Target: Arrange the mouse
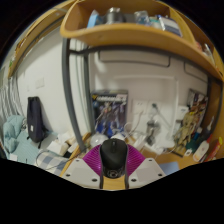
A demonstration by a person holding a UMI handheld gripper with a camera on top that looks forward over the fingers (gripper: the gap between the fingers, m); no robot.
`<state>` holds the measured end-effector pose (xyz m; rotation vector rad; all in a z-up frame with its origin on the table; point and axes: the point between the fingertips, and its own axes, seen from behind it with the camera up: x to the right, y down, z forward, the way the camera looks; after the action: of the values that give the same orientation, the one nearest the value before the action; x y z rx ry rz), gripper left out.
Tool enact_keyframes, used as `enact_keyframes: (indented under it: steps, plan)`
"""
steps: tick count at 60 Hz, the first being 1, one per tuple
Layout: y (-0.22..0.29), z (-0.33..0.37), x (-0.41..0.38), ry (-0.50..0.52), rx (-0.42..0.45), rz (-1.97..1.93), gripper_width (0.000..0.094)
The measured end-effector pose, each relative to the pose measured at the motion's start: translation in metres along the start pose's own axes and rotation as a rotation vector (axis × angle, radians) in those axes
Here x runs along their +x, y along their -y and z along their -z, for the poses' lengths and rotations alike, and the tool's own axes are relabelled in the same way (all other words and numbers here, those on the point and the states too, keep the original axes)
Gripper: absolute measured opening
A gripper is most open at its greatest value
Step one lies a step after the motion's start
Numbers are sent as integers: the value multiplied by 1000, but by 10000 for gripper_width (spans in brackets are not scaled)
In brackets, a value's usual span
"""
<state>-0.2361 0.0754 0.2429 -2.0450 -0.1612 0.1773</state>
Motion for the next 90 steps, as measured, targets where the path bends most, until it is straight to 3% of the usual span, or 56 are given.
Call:
enact_keyframes:
  steps: [5, 10, 25, 36, 48, 49, 50, 54, 55, 56, 65, 71, 74, 90]
  plan:
    - [27, 15, 45, -39, 39, 5, 283]
    - [26, 19, 95, -72, 25, 4, 281]
    - [-81, -18, 226, -158, -133, -20, 282]
    - [-166, -62, 241, -118, -260, -46, 281]
    - [-219, -87, 228, -98, -342, -65, 288]
    - [-225, -87, 228, -99, -357, -64, 362]
    - [-225, -89, 227, -100, -341, -61, 306]
    - [-225, -88, 225, -93, -329, -85, 307]
    - [-226, -87, 225, -92, -333, -88, 364]
    - [-226, -86, 225, -91, -333, -86, 340]
    - [-227, -86, 224, -84, -323, -84, 463]
    - [-229, -82, 219, -73, -352, -77, 678]
    - [-226, -76, 217, -72, -353, -69, 725]
    - [-182, 2, 202, -165, -325, -76, 730]
